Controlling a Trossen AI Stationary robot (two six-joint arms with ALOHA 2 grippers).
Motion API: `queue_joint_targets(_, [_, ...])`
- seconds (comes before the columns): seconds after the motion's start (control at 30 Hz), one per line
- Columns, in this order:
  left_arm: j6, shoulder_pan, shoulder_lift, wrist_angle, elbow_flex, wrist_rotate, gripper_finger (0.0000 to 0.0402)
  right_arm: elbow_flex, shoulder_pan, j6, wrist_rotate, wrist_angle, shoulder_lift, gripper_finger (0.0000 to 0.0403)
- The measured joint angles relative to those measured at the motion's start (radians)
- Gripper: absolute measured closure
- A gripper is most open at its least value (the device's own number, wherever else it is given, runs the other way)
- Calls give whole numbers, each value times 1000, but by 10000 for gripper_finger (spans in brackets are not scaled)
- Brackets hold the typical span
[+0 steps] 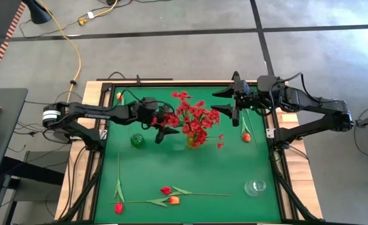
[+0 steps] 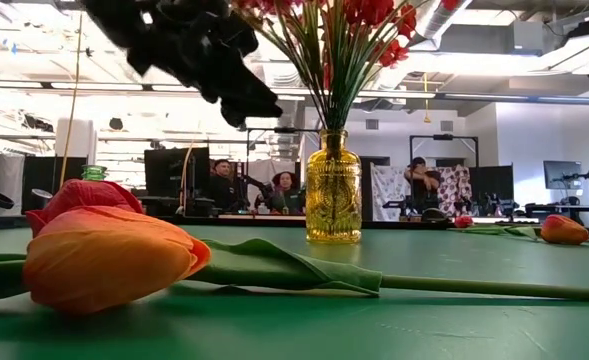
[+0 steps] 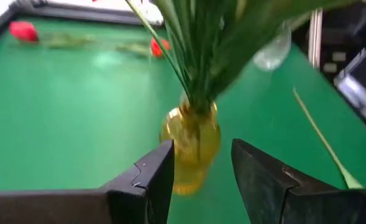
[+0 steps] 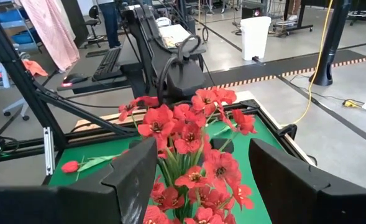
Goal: Sort flowers into vase by color
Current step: Put the top right orange flower into the green vase
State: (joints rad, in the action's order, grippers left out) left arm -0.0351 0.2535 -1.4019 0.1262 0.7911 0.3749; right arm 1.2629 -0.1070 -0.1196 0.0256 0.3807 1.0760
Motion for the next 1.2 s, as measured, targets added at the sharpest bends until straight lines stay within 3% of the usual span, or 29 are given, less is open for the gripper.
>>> queue_joint_targets(0.3, [-163,0,35,-761,287,-200,253,0,0,0,0,1,0,121])
queue_joint_targets(0.57, [-244,0,36,-1237,546,-363,253,0,0,0,-1,3,0,121])
queue_joint_targets(0.73, [-247,0,36,-1423,704,-460,253,0,0,20,-1,8,0,121])
queue_joint_targets(0.87, [-172,0,36,-1503,817,-436,253,0,1,27,-2,9,0,121])
queue_joint_targets(1.2, [141,-45,38,-1640,1031,-255,253,1,-28,103,-3,144,-21,121])
